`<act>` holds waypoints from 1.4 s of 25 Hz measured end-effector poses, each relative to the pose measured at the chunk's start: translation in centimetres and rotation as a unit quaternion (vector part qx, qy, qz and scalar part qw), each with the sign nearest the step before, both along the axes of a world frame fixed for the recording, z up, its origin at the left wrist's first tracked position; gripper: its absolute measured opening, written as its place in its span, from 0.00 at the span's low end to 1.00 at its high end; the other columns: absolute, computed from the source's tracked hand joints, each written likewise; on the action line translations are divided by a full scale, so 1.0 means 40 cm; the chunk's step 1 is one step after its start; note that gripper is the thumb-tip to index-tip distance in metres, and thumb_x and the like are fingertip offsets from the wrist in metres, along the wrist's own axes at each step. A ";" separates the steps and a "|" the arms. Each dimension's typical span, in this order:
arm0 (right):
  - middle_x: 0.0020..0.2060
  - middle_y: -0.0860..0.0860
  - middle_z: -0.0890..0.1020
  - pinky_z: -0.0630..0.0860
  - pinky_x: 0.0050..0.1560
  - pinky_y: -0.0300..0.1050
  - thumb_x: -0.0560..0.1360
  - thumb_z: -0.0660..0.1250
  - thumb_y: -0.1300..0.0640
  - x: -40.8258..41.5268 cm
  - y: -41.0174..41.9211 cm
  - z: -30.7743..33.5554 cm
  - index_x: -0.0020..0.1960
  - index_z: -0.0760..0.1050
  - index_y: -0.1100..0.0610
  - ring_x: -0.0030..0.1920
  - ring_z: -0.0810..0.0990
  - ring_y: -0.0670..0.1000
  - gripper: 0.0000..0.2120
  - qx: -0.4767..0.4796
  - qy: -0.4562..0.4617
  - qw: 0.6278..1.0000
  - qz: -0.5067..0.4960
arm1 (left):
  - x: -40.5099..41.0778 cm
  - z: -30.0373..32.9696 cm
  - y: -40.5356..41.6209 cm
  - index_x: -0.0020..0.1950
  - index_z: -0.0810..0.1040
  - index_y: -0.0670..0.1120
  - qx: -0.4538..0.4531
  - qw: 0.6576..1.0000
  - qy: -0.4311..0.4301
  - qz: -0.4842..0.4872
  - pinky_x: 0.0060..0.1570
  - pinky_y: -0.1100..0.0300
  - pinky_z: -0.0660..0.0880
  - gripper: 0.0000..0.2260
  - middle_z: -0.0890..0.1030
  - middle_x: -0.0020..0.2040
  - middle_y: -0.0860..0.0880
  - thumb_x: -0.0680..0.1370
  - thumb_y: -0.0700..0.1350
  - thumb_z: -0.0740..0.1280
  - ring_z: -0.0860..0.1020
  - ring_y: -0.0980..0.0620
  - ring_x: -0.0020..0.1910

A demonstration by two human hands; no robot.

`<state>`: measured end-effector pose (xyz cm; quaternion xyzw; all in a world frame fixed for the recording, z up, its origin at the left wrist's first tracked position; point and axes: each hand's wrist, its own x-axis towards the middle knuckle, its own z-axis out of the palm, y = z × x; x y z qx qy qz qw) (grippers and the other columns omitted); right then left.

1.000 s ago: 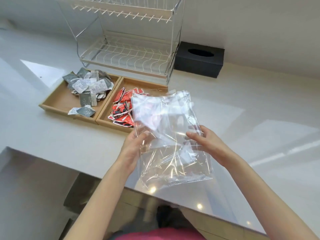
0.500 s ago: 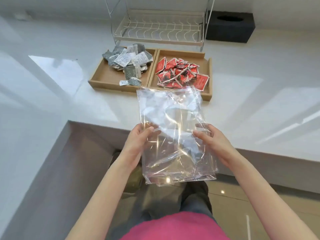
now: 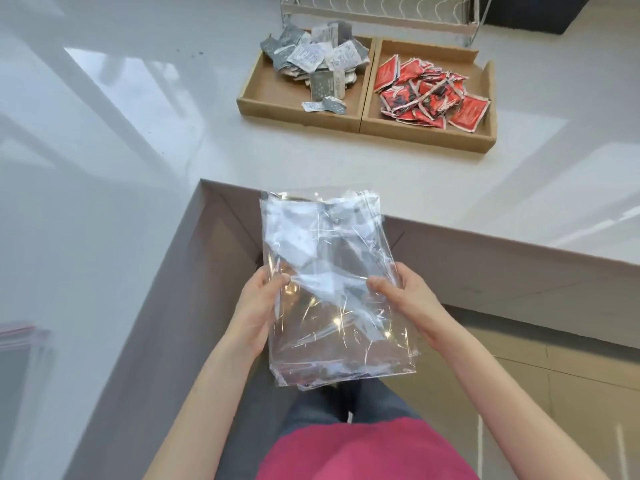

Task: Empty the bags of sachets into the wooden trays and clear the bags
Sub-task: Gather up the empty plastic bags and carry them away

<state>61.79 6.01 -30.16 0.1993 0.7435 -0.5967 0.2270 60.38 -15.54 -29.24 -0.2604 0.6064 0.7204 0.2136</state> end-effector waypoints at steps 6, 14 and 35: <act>0.45 0.46 0.79 0.75 0.51 0.45 0.73 0.66 0.50 0.010 -0.042 -0.072 0.50 0.73 0.52 0.47 0.78 0.48 0.09 0.017 -0.048 0.996 0.076 | 0.057 -0.063 -0.047 0.48 0.75 0.46 -0.018 0.999 -0.033 0.035 0.44 0.61 0.77 0.06 0.80 0.43 0.48 0.77 0.37 0.60 0.79 0.55 0.40; 0.57 0.50 0.80 0.73 0.58 0.49 0.70 0.67 0.45 0.003 -0.097 -0.222 0.60 0.70 0.53 0.56 0.79 0.52 0.23 0.029 -0.114 0.986 0.123 | 0.093 -0.226 -0.099 0.46 0.76 0.46 -0.036 0.991 -0.118 0.061 0.52 0.56 0.74 0.05 0.80 0.46 0.47 0.77 0.39 0.61 0.79 0.50 0.46; 0.48 0.55 0.81 0.75 0.53 0.47 0.73 0.65 0.51 -0.177 -0.235 -1.088 0.65 0.62 0.57 0.51 0.80 0.55 0.25 0.108 -0.205 0.956 0.178 | -0.050 -1.085 -0.191 0.56 0.73 0.38 -0.188 0.967 -0.166 0.036 0.31 0.63 0.74 0.13 0.80 0.49 0.42 0.73 0.42 0.61 0.77 0.54 0.33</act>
